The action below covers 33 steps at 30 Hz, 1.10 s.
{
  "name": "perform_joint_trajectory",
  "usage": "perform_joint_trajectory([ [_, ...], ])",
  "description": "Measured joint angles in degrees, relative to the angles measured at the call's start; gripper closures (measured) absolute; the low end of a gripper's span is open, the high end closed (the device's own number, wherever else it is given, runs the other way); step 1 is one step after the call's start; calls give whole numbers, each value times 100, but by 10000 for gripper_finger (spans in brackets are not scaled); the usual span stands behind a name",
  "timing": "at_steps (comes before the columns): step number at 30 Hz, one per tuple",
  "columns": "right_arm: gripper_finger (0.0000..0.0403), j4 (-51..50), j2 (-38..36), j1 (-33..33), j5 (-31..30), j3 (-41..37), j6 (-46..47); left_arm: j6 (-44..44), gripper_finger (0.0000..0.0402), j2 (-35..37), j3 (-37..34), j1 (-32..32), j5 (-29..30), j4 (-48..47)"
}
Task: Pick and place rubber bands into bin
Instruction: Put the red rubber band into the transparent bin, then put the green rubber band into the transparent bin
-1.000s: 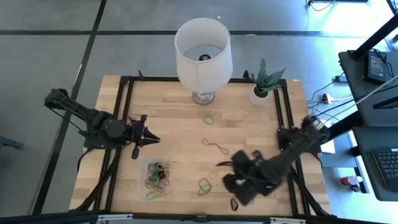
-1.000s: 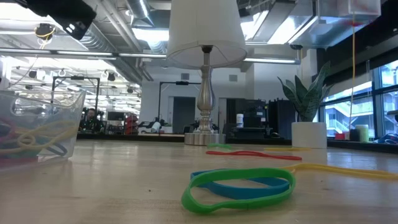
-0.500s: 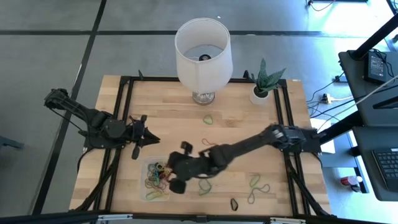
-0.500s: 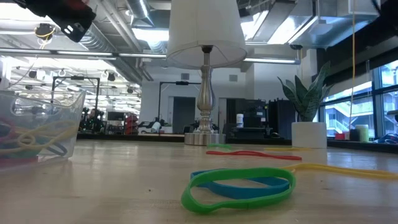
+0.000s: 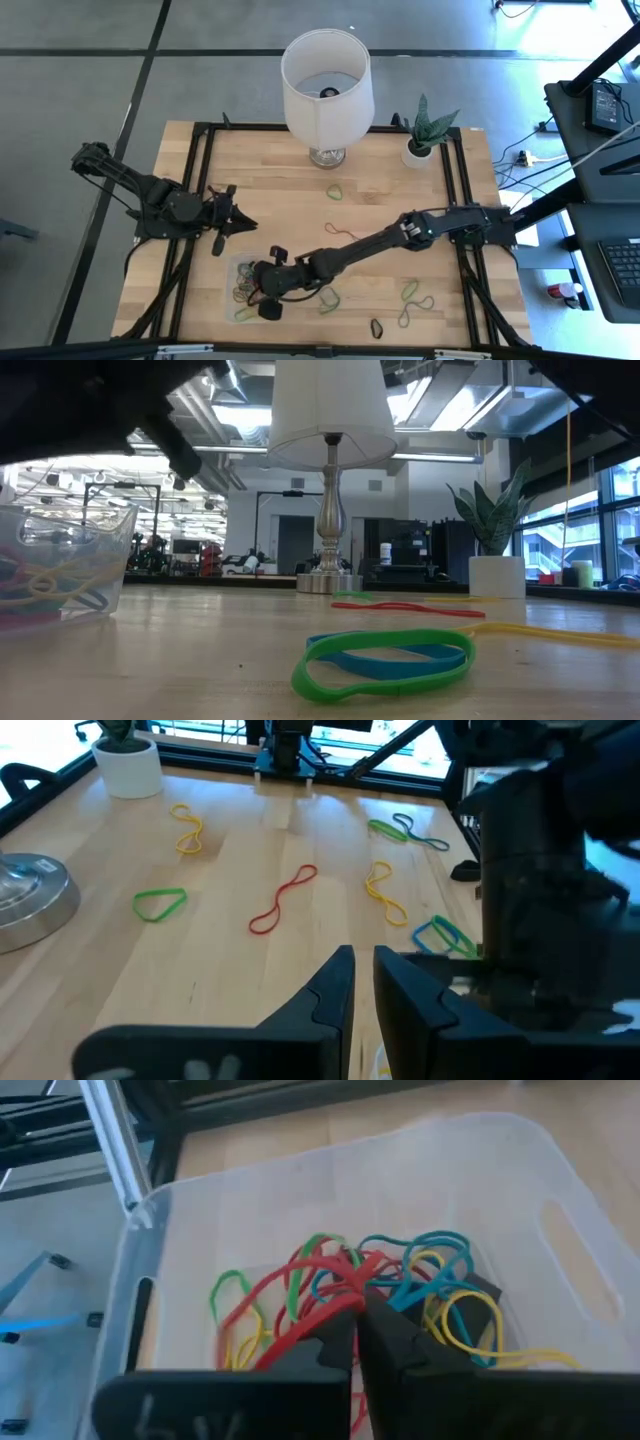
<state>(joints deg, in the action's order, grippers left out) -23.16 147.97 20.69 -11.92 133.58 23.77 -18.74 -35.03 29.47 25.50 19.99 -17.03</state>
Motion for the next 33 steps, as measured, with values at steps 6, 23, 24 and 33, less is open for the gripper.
perform_joint_trajectory([
  [6, 346, 20, 54, -2, 48, 0, 266, 0, 365, 2, 0, 0, -2, 4],
  [23, 213, -1171, -411, -109, 148, 138, 98, -168, 367, 0, 2, 1, -114, 5],
  [24, 215, -1319, -505, -109, 140, 131, 19, -166, 368, 1, 2, 2, -116, -1],
  [33, 320, -2652, -1001, 112, -493, 125, -553, -170, 376, 2, 4, 1, -122, 51],
])
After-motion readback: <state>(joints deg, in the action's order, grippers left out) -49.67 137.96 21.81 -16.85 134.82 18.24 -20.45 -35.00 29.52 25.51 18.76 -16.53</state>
